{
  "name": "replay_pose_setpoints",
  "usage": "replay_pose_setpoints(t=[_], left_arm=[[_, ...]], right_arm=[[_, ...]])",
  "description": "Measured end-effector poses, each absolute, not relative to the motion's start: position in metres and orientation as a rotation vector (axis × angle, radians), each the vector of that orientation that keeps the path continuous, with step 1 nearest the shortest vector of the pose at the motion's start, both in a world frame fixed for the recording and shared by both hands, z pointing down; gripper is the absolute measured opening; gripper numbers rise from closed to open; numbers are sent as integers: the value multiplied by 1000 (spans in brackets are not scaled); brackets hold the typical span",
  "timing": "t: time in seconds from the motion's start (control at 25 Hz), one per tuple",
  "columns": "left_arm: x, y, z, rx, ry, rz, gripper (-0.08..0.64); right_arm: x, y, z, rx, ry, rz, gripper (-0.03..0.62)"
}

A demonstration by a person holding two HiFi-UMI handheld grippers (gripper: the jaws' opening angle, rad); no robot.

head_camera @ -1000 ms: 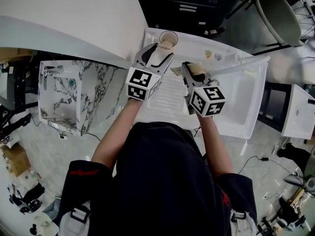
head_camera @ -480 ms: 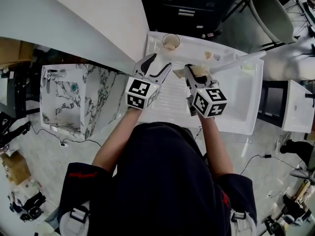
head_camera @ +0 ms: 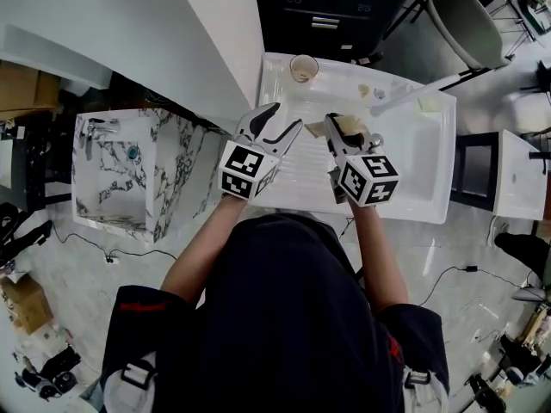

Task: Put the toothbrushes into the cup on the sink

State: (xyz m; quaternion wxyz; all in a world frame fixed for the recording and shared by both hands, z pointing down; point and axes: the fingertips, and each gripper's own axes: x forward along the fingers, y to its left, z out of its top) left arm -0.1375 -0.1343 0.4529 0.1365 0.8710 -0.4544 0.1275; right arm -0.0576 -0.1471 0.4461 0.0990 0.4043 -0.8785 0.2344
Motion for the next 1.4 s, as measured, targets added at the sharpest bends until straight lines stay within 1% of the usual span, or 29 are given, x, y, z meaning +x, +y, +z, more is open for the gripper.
replay_pose_setpoints(t=[0.36, 0.44, 0.48, 0.72, 0.96, 1.4], left_arm=[[-137, -90, 450, 2564, -1241, 355, 115], [-136, -81, 451, 2569, -1212, 356, 73], [-135, -76, 451, 2572, -1193, 356, 37], [-120, -53, 450, 2611, -1076, 349, 21], [-107, -42, 446, 2653, -1010, 308, 21], [-62, -24, 438, 2739, -793, 272, 21]], right_arm=[[-60, -112, 438, 1237, -2592, 653, 52], [-59, -105, 439, 1252, -2582, 651, 52], [-58, -101, 439, 1260, -2577, 650, 52], [-48, -80, 441, 1319, -2535, 662, 52], [-31, -60, 443, 1406, -2493, 666, 52], [23, -29, 442, 1635, -2396, 692, 52]])
